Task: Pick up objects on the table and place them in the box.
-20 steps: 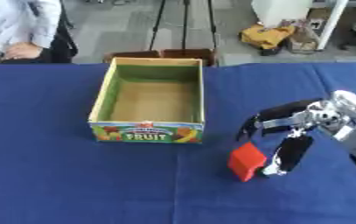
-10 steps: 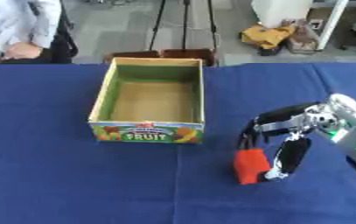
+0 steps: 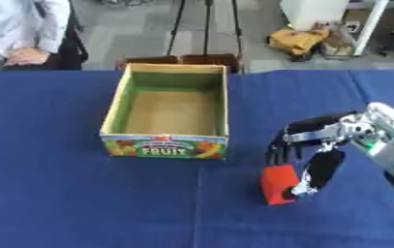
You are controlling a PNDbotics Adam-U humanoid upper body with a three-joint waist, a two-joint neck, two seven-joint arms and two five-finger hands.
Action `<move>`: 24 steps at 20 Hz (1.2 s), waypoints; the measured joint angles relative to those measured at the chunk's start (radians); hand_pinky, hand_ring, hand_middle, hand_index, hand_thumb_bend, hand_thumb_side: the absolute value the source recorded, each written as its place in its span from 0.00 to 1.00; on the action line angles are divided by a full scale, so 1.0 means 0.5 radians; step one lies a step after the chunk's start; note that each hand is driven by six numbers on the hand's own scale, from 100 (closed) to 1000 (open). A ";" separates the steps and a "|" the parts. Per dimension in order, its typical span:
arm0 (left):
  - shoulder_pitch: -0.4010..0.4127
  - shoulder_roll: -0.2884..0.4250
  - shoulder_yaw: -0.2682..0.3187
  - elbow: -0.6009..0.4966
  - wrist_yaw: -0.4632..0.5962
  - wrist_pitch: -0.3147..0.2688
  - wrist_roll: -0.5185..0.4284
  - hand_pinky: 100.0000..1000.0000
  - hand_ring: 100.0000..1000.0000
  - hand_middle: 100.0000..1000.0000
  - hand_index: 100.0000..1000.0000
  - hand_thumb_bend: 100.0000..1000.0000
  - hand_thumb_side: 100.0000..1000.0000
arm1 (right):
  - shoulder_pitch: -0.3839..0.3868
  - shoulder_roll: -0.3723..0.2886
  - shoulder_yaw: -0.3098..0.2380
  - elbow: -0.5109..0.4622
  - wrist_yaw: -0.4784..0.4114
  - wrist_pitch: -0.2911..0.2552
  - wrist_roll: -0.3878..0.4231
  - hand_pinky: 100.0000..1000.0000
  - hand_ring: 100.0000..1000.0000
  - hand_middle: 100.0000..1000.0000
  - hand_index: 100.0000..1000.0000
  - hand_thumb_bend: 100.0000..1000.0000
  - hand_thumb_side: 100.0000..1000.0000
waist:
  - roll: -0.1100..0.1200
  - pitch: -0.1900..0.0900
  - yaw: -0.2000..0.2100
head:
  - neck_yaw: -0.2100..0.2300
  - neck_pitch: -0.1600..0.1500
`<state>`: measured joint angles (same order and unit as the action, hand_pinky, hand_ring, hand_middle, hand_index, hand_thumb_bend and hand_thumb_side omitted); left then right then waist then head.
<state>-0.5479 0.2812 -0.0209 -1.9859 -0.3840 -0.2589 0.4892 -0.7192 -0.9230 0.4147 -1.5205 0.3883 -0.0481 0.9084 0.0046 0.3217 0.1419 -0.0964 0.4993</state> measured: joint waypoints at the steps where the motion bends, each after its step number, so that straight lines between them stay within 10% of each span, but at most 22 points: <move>1: 0.000 0.000 0.000 0.000 0.000 0.000 0.000 0.77 0.87 0.84 0.95 0.00 0.95 | 0.005 0.005 0.008 0.000 0.009 0.006 0.001 0.64 0.75 0.72 0.84 0.49 0.32 | 0.000 0.000 0.000 | 0.000 0.000; 23: 0.000 -0.002 0.000 0.000 0.000 0.000 0.002 0.76 0.87 0.84 0.94 0.00 0.95 | 0.014 0.049 0.046 0.019 0.160 0.172 -0.295 0.41 0.61 0.54 0.62 0.40 0.24 | 0.000 0.000 0.000 | -0.002 0.000; 24: 0.000 -0.002 0.000 0.000 0.000 0.000 0.002 0.76 0.86 0.83 0.93 0.00 0.94 | 0.014 0.049 0.046 0.019 0.164 0.172 -0.305 0.25 0.52 0.46 0.52 0.32 0.13 | 0.000 0.000 0.000 | -0.002 0.000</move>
<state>-0.5480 0.2802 -0.0209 -1.9859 -0.3840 -0.2588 0.4902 -0.7119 -0.8983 0.4377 -1.5109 0.4701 0.0379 0.7560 0.0046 0.3217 0.1419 -0.0976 0.4993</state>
